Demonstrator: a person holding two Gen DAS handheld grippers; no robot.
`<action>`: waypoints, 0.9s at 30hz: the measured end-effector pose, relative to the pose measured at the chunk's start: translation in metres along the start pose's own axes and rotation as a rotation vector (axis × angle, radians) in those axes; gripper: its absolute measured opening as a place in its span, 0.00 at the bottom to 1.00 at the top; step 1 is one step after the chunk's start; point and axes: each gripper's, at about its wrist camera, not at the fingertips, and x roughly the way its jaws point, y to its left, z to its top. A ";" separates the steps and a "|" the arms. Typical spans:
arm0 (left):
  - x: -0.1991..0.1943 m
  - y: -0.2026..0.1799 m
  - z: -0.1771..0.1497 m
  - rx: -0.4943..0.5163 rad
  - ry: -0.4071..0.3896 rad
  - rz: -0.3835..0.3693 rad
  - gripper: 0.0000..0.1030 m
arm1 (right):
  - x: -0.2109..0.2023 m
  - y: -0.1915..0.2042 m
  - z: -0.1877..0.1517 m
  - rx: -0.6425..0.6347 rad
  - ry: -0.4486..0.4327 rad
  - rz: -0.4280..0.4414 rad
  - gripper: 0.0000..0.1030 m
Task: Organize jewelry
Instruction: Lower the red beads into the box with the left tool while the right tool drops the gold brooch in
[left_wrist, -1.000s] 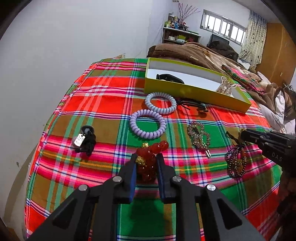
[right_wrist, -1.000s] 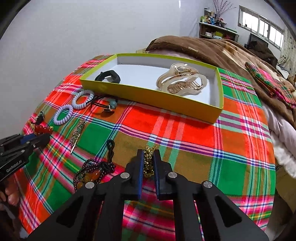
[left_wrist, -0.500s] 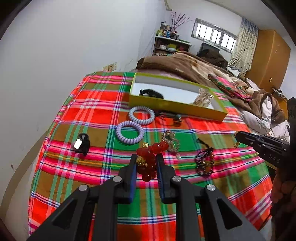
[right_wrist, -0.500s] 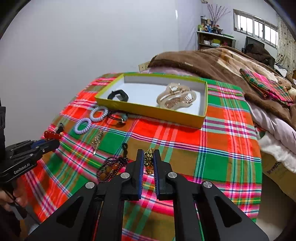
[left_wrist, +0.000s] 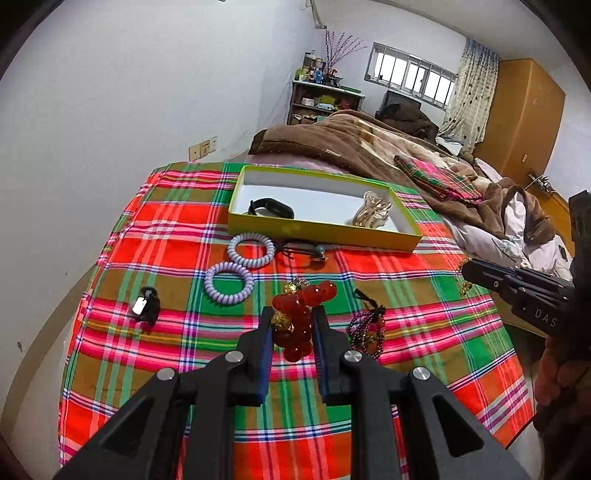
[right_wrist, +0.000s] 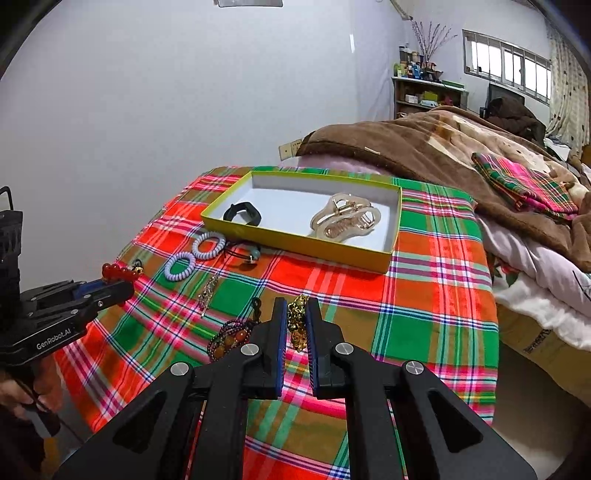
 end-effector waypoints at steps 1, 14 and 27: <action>0.000 -0.001 0.002 0.002 -0.001 -0.003 0.20 | 0.000 0.000 0.002 -0.003 -0.001 -0.001 0.09; 0.026 -0.005 0.044 0.040 0.003 -0.043 0.20 | 0.012 -0.017 0.044 -0.017 -0.031 -0.025 0.09; 0.088 0.005 0.104 0.063 0.022 -0.045 0.20 | 0.065 -0.057 0.098 -0.001 -0.013 -0.035 0.10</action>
